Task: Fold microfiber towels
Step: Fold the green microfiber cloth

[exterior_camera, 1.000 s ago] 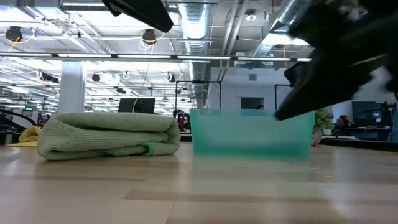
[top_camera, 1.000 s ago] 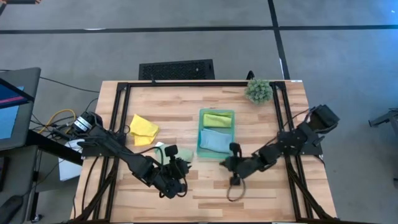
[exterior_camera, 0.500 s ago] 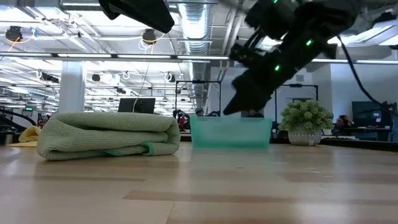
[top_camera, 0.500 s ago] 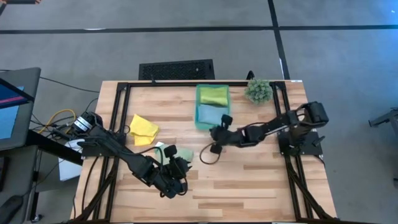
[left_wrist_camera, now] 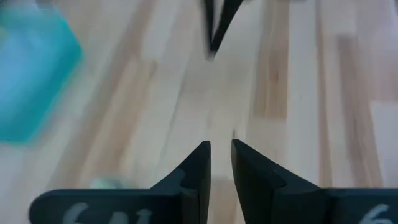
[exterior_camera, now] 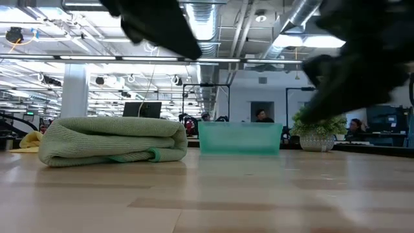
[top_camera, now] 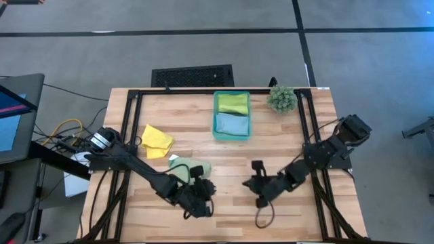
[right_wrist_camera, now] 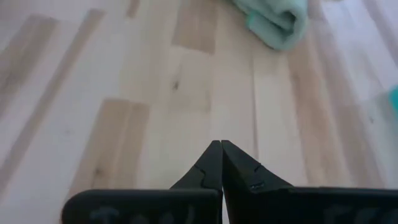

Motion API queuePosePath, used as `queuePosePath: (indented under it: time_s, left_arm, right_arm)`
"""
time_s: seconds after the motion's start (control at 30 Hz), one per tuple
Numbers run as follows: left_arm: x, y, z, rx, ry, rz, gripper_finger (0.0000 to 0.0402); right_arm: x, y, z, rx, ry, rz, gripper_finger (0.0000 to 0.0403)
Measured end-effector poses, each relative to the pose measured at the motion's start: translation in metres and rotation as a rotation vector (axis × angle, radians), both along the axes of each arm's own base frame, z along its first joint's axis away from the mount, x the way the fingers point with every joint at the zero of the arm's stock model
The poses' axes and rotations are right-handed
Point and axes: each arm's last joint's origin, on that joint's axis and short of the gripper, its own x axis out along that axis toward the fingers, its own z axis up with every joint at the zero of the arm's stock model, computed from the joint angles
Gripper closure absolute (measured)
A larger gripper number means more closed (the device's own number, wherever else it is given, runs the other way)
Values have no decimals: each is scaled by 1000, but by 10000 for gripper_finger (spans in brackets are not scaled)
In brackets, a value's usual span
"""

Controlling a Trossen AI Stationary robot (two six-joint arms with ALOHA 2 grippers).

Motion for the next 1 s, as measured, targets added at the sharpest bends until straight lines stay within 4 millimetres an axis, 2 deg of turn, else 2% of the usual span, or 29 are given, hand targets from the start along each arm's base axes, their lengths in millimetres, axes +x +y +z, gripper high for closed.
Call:
queuePosePath:
  time_s: [0.1, 0.23, 0.3, 0.4, 0.5, 0.77, 0.87, 1.0]
  left_arm:
    - [-2, 13, -4, -34, 105, 82, 359]
    - [-19, 29, -12, -4, 252, 274, 372]
    - [-35, 41, -14, 13, 336, 470, 373]
    - [-66, 58, -9, 162, 443, 751, 363]
    - [-86, 63, -9, 243, 464, 895, 343]
    - [-126, 65, -26, 50, 275, 876, 271]
    - [-145, 76, -39, -29, 136, 899, 251]
    - [-162, 94, -60, -169, 33, 944, 249]
  right_arm:
    - [-11, 5, -4, -65, -34, -42, 381]
    - [-9, 3, -1, -131, -125, -145, 382]
    - [-4, -1, 1, -118, -149, -168, 383]
    - [3, -9, 3, -106, -164, -191, 380]
    - [8, -16, 3, -69, -144, -185, 376]
    - [13, -23, 2, -39, -126, -186, 377]
    - [13, -23, 2, -38, -127, -185, 380]
    - [13, -22, 2, -34, -126, -181, 380]
